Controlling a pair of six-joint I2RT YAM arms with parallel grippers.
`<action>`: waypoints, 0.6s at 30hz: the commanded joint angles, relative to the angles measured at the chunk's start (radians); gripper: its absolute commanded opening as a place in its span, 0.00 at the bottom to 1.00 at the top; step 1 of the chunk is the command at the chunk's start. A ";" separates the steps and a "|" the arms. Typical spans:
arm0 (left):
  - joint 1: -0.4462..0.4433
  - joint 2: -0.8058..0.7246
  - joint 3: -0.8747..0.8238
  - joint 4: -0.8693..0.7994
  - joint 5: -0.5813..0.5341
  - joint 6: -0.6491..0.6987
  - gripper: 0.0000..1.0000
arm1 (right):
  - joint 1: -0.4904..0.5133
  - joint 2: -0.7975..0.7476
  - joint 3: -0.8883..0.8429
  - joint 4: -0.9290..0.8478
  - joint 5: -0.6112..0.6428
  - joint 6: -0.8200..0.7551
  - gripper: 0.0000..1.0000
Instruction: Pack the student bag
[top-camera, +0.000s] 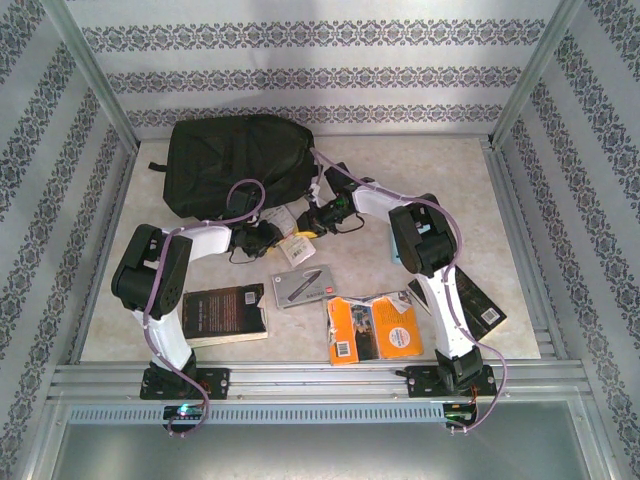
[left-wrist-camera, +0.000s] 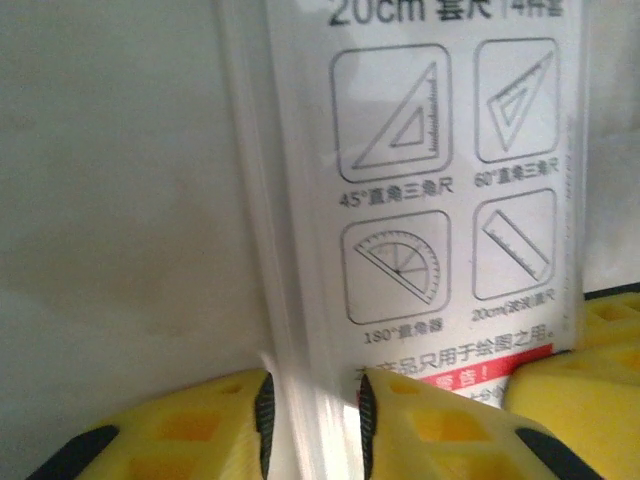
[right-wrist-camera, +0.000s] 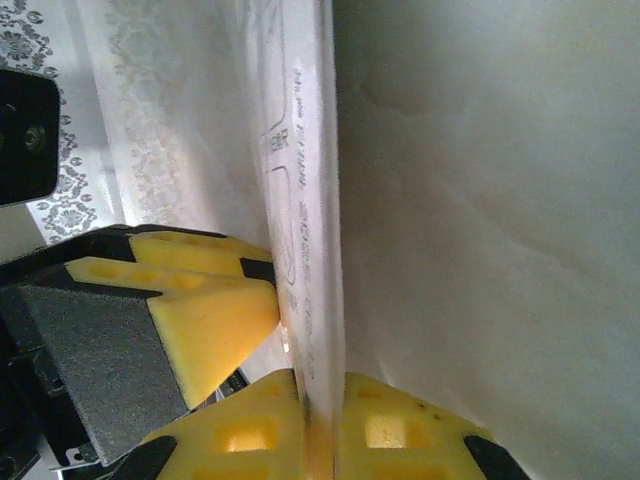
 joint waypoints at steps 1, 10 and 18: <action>-0.009 -0.017 -0.015 0.125 0.026 0.004 0.37 | -0.046 -0.079 -0.054 0.086 0.057 0.094 0.03; 0.016 -0.163 0.010 0.001 0.023 0.041 0.55 | -0.083 -0.217 -0.166 0.133 0.143 0.250 0.00; 0.024 -0.229 0.043 -0.068 0.049 0.065 0.64 | -0.105 -0.401 -0.353 0.281 0.218 0.439 0.00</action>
